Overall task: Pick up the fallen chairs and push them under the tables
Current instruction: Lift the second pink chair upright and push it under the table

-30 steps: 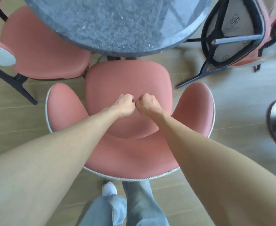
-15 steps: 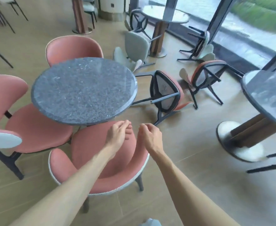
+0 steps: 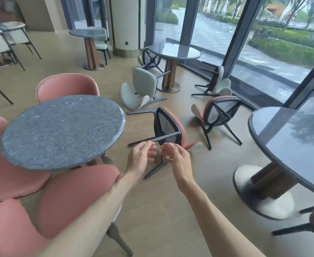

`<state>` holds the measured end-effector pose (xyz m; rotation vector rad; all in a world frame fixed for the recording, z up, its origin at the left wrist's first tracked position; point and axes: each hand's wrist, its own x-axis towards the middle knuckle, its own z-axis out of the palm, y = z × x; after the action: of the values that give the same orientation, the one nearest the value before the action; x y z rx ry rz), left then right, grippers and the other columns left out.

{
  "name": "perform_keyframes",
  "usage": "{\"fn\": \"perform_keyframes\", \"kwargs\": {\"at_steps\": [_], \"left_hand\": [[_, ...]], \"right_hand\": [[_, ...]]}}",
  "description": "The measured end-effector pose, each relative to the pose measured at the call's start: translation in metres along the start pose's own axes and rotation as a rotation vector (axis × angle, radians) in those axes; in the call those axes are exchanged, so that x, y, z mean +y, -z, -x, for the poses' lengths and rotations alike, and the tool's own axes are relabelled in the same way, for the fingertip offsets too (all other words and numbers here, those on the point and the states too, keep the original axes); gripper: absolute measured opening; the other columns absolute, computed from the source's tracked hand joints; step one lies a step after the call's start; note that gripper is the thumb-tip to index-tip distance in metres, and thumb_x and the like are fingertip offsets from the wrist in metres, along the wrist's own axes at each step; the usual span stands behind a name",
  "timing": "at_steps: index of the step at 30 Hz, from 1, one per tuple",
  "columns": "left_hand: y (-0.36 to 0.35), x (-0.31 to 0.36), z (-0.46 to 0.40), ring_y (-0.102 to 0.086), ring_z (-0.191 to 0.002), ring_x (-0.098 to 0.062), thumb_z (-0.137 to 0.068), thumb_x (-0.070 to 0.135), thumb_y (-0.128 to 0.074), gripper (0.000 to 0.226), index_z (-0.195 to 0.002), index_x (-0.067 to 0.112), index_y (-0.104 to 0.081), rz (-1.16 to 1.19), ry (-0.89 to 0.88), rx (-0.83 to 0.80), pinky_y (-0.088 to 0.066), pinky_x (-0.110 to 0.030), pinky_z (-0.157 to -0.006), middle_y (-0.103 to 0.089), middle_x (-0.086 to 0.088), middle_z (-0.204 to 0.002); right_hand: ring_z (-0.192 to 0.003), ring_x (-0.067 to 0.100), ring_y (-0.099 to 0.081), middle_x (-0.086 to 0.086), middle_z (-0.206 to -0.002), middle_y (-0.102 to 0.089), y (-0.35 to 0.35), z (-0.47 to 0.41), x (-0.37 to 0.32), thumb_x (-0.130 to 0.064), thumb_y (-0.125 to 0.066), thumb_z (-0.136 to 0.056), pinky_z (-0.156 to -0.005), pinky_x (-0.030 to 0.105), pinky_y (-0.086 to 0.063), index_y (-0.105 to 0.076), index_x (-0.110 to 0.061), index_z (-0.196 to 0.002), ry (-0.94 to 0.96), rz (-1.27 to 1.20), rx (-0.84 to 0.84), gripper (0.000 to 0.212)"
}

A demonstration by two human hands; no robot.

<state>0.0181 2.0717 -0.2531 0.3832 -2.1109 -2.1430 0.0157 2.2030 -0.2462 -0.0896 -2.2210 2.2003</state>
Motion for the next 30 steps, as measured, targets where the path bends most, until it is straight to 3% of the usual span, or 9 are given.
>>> {"fn": "perform_keyframes", "kwargs": {"at_steps": [3,9,12,17,19,22,30], "left_hand": [[-0.051,0.001,-0.002,-0.072,-0.091,-0.024,-0.102,0.026,-0.048,0.026,-0.096,0.016,-0.072,0.032,0.031,0.014,-0.058,-0.045,-0.081,-0.076,-0.008,-0.1],[-0.13,0.018,-0.033,-0.069,-0.088,-0.021,-0.103,0.022,-0.047,0.028,-0.104,0.005,-0.07,0.039,0.016,0.004,-0.057,-0.037,-0.076,-0.074,-0.012,-0.104],[-0.166,0.022,-0.067,-0.068,-0.086,-0.021,-0.103,0.022,-0.047,0.028,-0.101,0.007,-0.07,0.034,-0.001,-0.002,-0.056,-0.043,-0.082,-0.074,-0.013,-0.103],[-0.245,0.01,-0.158,-0.071,-0.09,-0.023,-0.102,0.025,-0.049,0.028,-0.095,0.009,-0.071,0.035,0.011,-0.057,-0.057,-0.04,-0.08,-0.075,-0.009,-0.097],[-0.279,0.006,-0.198,-0.071,-0.088,-0.024,-0.102,0.026,-0.049,0.028,-0.097,0.007,-0.071,0.061,0.03,-0.069,-0.057,-0.039,-0.078,-0.075,-0.01,-0.096],[-0.34,0.008,-0.26,-0.07,-0.082,-0.022,-0.101,0.026,-0.05,0.028,-0.095,0.007,-0.07,0.086,0.089,-0.097,-0.056,-0.036,-0.072,-0.075,-0.015,-0.097],[-0.463,0.042,-0.388,-0.072,-0.087,-0.028,-0.101,0.026,-0.048,0.028,-0.093,0.012,-0.071,0.033,0.039,-0.144,-0.058,-0.041,-0.08,-0.075,-0.008,-0.093]], "right_hand": [[-0.092,0.03,-0.071,0.008,-0.093,-0.076,0.052,-0.019,-0.002,-0.024,-0.055,-0.095,-0.083,0.04,-0.057,-0.074,-0.01,-0.095,-0.063,-0.042,0.028,0.024],[-0.091,0.024,-0.073,0.004,-0.095,-0.076,0.12,-0.072,0.003,-0.033,-0.056,-0.086,-0.079,0.035,-0.057,-0.075,-0.012,-0.093,-0.072,-0.116,0.062,0.03],[-0.092,0.026,-0.073,0.004,-0.095,-0.077,0.141,-0.11,0.01,-0.028,-0.055,-0.092,-0.081,0.037,-0.058,-0.075,-0.008,-0.098,-0.077,-0.127,0.068,0.029],[-0.089,0.024,-0.073,0.007,-0.091,-0.077,0.192,-0.206,0.018,-0.039,-0.054,-0.082,-0.078,0.032,-0.057,-0.074,-0.008,-0.096,-0.081,-0.084,0.106,0.039],[-0.089,0.025,-0.073,0.007,-0.091,-0.076,0.216,-0.246,0.019,-0.034,-0.054,-0.087,-0.074,0.031,-0.058,-0.074,-0.007,-0.095,-0.08,-0.069,0.127,0.034],[-0.091,0.026,-0.072,0.009,-0.096,-0.075,0.258,-0.317,0.015,-0.02,-0.051,-0.096,-0.081,0.039,-0.056,-0.073,-0.01,-0.094,-0.119,-0.042,0.19,0.024],[-0.091,0.021,-0.071,0.008,-0.099,-0.075,0.343,-0.48,-0.004,-0.022,-0.051,-0.097,-0.081,0.034,-0.056,-0.072,-0.008,-0.099,-0.103,-0.045,0.275,0.025]]}}
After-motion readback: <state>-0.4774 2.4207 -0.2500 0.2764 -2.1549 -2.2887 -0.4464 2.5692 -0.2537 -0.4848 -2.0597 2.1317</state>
